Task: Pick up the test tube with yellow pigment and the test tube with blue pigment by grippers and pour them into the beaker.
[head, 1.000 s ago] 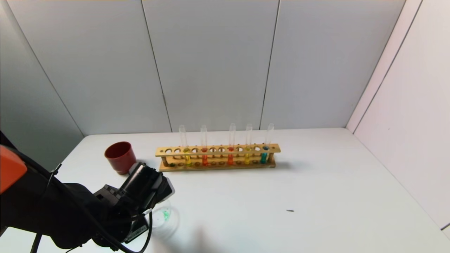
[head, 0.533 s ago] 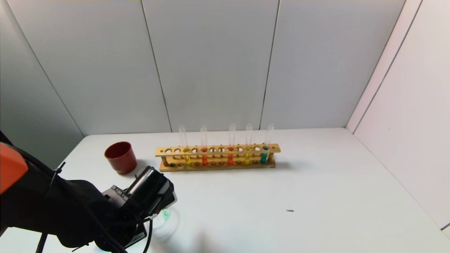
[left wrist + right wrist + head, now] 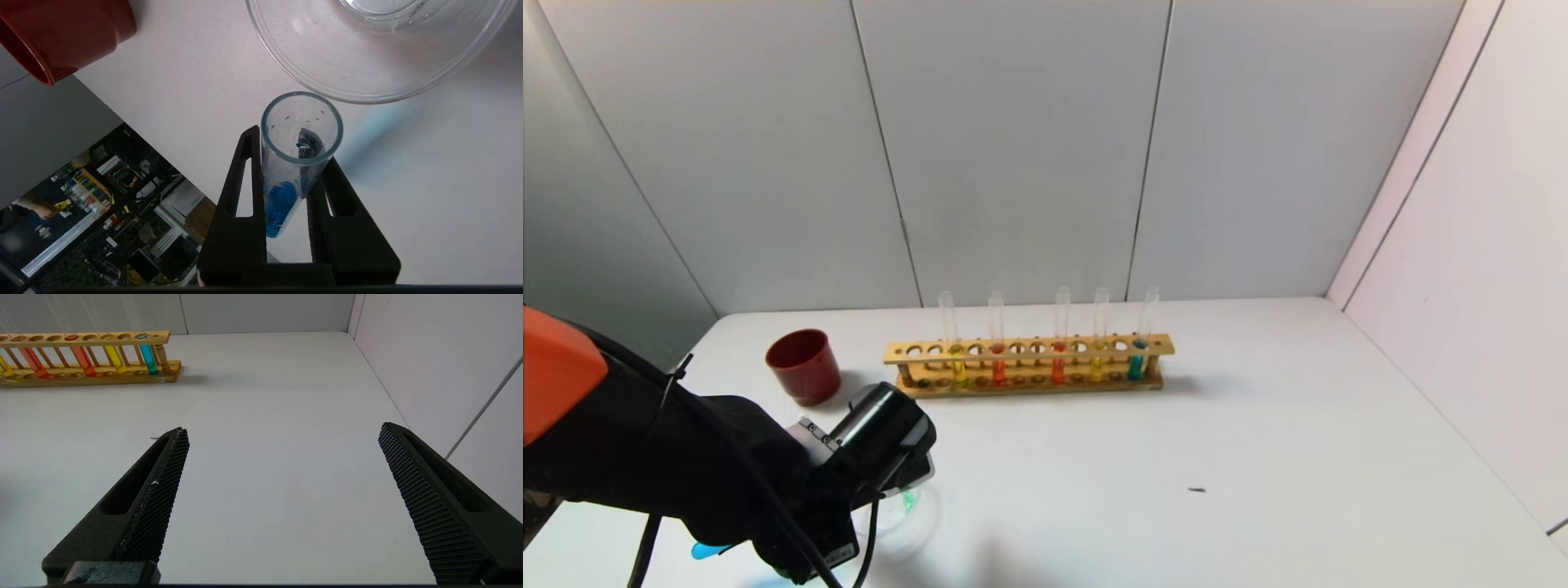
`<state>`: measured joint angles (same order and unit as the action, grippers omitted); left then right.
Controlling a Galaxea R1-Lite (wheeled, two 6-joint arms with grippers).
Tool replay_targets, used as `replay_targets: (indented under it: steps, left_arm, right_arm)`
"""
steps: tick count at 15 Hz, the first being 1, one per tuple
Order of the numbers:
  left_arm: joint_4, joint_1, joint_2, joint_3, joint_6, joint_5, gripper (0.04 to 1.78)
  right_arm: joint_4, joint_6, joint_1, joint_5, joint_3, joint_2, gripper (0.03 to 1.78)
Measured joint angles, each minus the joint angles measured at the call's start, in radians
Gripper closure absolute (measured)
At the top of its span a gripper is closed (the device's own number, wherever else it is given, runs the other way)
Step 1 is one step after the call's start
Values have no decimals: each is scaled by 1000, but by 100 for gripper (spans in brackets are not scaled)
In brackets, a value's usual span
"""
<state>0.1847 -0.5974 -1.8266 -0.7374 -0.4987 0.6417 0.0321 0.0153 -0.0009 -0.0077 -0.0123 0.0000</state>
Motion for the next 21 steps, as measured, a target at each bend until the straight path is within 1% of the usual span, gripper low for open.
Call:
replay_targets:
  steps: [6, 12, 18, 21]
  left_arm:
    - [113, -1, -25, -31, 1, 0, 149]
    - [143, 1, -72, -82, 0, 0, 149]
    - [268, 4, -103, -151, -6, 9, 149]
    - [300, 4, -119, -178, -7, 23, 149]
  right_arm:
    - [0, 0, 0, 0, 0, 0, 11]
    - [0, 0, 0, 0, 0, 0, 11]
    - [0, 0, 0, 0, 0, 0, 11]
    - [0, 0, 0, 0, 0, 0, 11]
